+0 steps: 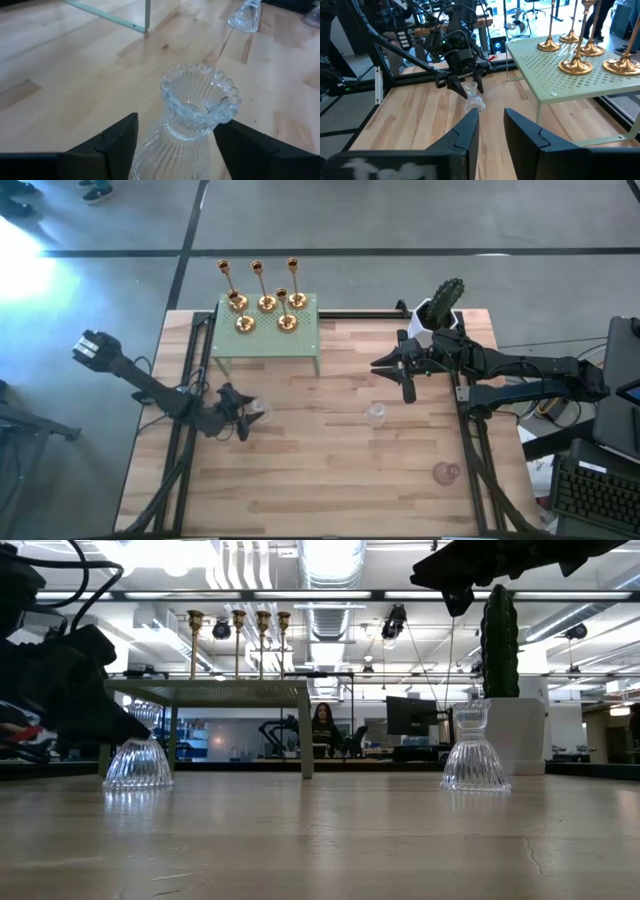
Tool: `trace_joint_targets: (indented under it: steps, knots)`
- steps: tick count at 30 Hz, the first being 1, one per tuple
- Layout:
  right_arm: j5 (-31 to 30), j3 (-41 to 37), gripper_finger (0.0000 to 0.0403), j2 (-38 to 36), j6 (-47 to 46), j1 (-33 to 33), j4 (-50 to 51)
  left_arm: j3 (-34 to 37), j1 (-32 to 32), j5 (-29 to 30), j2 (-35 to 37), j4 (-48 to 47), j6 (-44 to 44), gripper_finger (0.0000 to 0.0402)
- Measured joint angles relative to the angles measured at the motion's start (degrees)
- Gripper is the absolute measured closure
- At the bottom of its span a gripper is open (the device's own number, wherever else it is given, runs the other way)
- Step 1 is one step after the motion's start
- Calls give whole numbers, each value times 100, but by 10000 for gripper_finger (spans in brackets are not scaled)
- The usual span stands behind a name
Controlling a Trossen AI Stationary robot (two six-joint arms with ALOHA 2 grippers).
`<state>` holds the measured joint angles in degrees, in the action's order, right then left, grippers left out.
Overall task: Pick & Place candle stick holders
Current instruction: Put the left transparent glass candle holder on the shelf
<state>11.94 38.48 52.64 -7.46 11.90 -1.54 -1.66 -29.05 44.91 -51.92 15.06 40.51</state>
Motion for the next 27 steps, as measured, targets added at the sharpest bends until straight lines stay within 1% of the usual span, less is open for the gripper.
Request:
trace_joint_targets:
  steps: [4, 10, 13, 19, 24, 27]
  knots:
    - [-1, 0, 312, 0, 0, 1, 0, 8, 199, -342, 0, 0, -4, 196]
    - [-1, 0, 319, 0, 0, 0, 0, 1, 322, -242, 7, 170, -375, 296]
    - [0, 0, 325, 0, 0, 0, -1, 4, 322, -241, 3, 343, -613, 298]
    - [0, 0, 335, 0, 0, 0, -2, 4, 322, -307, 4, 395, -639, 298]
    - [-1, 0, 330, 0, 0, 0, 0, 13, 320, -338, -2, 562, -718, 298]
    - [-1, -2, 324, 0, 0, 0, 0, -18, 320, -203, 4, 649, -817, 298]
